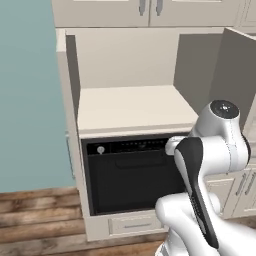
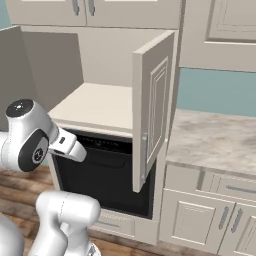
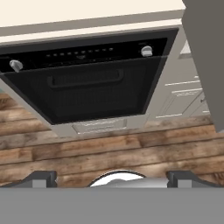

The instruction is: Open the cabinet. Pick the bar soap and place it next to the sink. Then close the cabinet.

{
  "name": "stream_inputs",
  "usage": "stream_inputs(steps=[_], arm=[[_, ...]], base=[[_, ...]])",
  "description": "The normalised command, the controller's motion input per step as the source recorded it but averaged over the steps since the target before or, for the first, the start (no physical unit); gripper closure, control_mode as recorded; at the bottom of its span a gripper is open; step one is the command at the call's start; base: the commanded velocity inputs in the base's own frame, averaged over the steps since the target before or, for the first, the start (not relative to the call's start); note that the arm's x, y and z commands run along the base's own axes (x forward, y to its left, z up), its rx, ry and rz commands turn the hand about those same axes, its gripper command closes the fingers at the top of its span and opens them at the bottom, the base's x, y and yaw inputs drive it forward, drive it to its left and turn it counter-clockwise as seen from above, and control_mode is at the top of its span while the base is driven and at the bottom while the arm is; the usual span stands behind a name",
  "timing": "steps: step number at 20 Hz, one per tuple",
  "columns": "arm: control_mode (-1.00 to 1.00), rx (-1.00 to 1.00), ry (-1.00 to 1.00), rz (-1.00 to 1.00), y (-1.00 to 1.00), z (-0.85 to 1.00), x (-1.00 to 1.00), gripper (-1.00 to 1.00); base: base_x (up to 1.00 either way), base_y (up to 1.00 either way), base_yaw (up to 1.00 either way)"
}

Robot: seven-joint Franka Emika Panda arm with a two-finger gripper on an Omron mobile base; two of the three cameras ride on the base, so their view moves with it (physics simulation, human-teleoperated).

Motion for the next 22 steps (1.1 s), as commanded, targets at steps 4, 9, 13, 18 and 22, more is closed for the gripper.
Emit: stream_inputs(steps=[4, 9, 13, 18, 22], arm=[[1.00, 0.00, 0.00, 0.00, 0.00, 0.00, 0.00, -1.00], [1.00, 0.00, 0.00, 0.00, 0.00, 0.00, 0.00, -1.00], [1.00, 0.00, 0.00, 0.00, 0.00, 0.00, 0.00, -1.00], [1.00, 0.00, 0.00, 0.00, 0.00, 0.00, 0.00, -1.00], [1.00, 0.00, 0.00, 0.00, 0.00, 0.00, 0.00, -1.00]], base=[[0.42, 0.23, -0.05], [0.28, 0.25, -0.02], [0.24, 0.33, 0.00], [0.27, 0.31, 0.00], [0.32, 0.13, 0.00]])
